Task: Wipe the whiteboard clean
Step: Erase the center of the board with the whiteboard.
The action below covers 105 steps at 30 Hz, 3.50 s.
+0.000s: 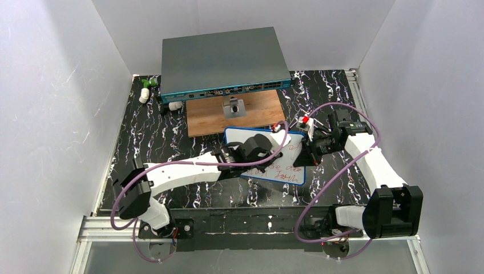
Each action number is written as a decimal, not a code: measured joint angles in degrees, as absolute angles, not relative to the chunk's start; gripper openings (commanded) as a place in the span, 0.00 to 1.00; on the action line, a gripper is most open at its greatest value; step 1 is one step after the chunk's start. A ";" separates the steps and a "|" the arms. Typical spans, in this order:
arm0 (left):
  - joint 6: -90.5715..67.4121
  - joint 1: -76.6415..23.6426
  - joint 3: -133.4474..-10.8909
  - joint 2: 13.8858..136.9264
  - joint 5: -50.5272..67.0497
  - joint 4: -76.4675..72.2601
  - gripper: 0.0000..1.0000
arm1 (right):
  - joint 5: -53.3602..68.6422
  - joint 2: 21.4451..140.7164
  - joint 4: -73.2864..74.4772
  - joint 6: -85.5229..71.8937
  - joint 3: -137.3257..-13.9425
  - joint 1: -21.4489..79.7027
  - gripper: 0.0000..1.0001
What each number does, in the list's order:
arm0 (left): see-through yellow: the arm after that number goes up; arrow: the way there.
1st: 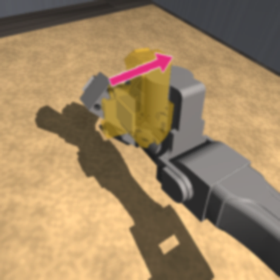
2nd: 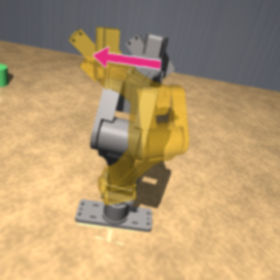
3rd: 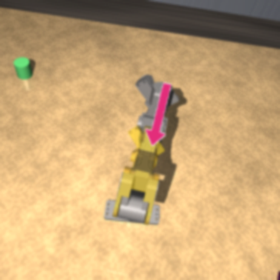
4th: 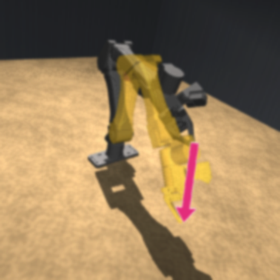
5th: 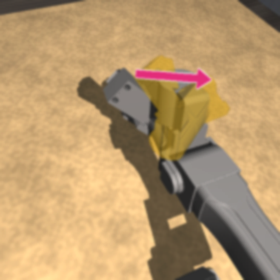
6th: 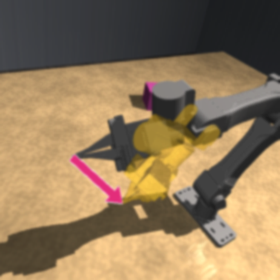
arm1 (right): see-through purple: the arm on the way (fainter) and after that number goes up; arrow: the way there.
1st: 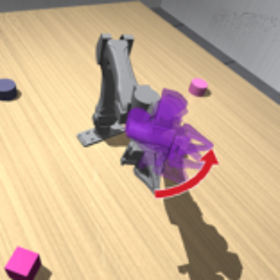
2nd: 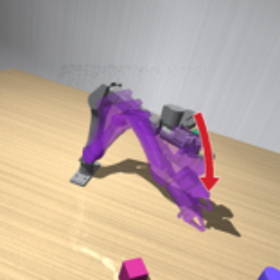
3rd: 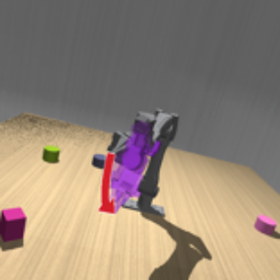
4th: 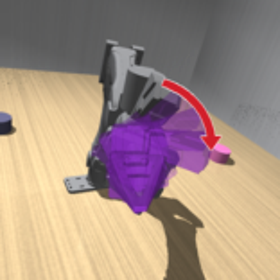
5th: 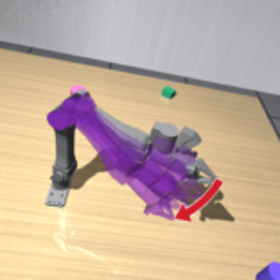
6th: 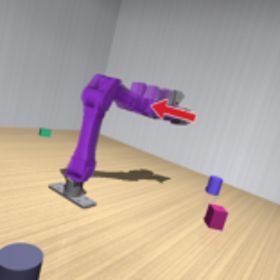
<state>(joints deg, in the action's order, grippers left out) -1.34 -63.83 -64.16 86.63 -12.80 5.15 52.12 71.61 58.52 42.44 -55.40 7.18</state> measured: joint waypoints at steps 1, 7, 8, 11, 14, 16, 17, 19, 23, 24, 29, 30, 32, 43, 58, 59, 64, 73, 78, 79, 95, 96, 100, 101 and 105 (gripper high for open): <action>-1.41 -64.84 -64.64 87.66 -12.56 4.69 0.00 | 52.12 71.61 58.54 42.52 -55.40 7.18 0.01; -3.03 -66.35 -64.40 88.86 -12.49 2.85 0.00 | 51.94 71.61 58.48 42.85 -55.40 7.18 0.01; -3.77 -66.30 -63.24 88.20 -12.60 1.78 0.00 | 51.94 71.61 58.39 42.76 -55.40 7.20 0.01; -6.26 -65.76 -58.06 84.44 -12.78 -0.05 0.00 | 51.88 71.59 58.61 42.19 -55.40 7.29 0.01; -9.80 -64.62 -50.24 78.35 -12.88 0.27 0.00 | 51.68 71.46 58.81 41.71 -55.37 7.14 0.01; -12.49 -63.99 -45.56 74.32 -12.91 0.54 0.00 | 51.48 71.26 58.83 41.28 -55.37 6.98 0.01; -13.76 -63.83 -43.40 72.42 -12.91 0.54 0.00 | 51.40 71.20 58.89 41.04 -55.35 6.90 0.01; -16.69 -63.77 -38.81 68.16 -12.93 0.67 0.00 | 51.35 71.18 58.98 40.71 -55.33 6.74 0.01; -20.40 -62.96 -33.82 62.76 -13.67 0.51 0.00 | 51.37 71.18 59.00 40.64 -55.29 6.70 0.01; -21.12 -62.48 -32.99 61.43 -14.28 0.43 0.00 | 51.37 71.18 59.00 40.64 -55.29 6.70 0.01; -23.97 -58.81 -29.95 55.75 -17.28 0.95 0.00 | 51.37 71.18 59.05 40.64 -55.27 6.48 0.01; -24.51 -57.63 -29.12 54.46 -17.58 1.10 0.00 | 51.37 71.18 59.09 40.64 -55.27 6.48 0.01; -24.97 -55.83 -27.92 52.40 -17.78 1.39 0.00 | 51.40 71.18 59.13 40.64 -55.27 6.46 0.01; -16.88 -60.47 -46.87 71.05 -16.97 -4.75 0.00 | 51.70 71.64 59.42 40.64 -55.27 6.39 0.01; -8.88 -68.71 -71.77 93.62 -26.06 -4.10 0.00 | 51.64 71.75 58.41 37.39 -55.27 4.62 0.01; -8.49 -69.52 -72.69 94.39 -26.17 -4.10 0.00 | 51.59 71.75 58.35 37.43 -55.27 4.62 0.01; -7.35 -73.01 -75.09 97.65 -25.67 -4.19 0.00 | 51.57 71.75 58.35 38.46 -55.27 4.82 0.01; -8.64 -71.16 -74.13 96.29 -25.85 -3.31 0.00 | 51.42 71.75 57.36 39.16 -55.27 5.06 0.01; -10.00 -66.61 -72.58 93.14 -25.93 -2.00 0.00 | 51.48 71.75 56.29 38.41 -55.27 5.02 0.01; -10.13 -65.91 -72.44 92.68 -26.00 -1.72 0.00 | 51.48 71.75 56.31 38.17 -55.27 4.99 0.01; -9.82 -71.35 -69.25 93.45 -26.92 -4.05 0.00 | 51.68 71.72 57.71 38.98 -55.27 5.41 0.01; -10.33 -72.10 -67.79 93.43 -26.87 -4.40 0.00 | 51.72 71.72 57.93 39.18 -55.27 5.54 0.01; -12.29 -72.55 -62.04 91.98 -26.96 -4.75 0.00 | 51.59 71.72 58.02 39.27 -55.27 5.65 0.01; -13.17 -72.25 -60.16 90.80 -26.74 -4.80 0.00 | 51.64 71.72 58.04 39.29 -55.27 5.65 0.01; -17.02 -68.77 -52.82 82.28 -25.85 -3.68 0.00 | 51.77 71.72 58.33 39.40 -55.27 5.76 0.01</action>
<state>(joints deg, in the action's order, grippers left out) -17.02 -68.77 -52.82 82.28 -25.85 -3.68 51.77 71.72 58.33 39.40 -55.27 5.76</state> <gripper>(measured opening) 0.129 0.097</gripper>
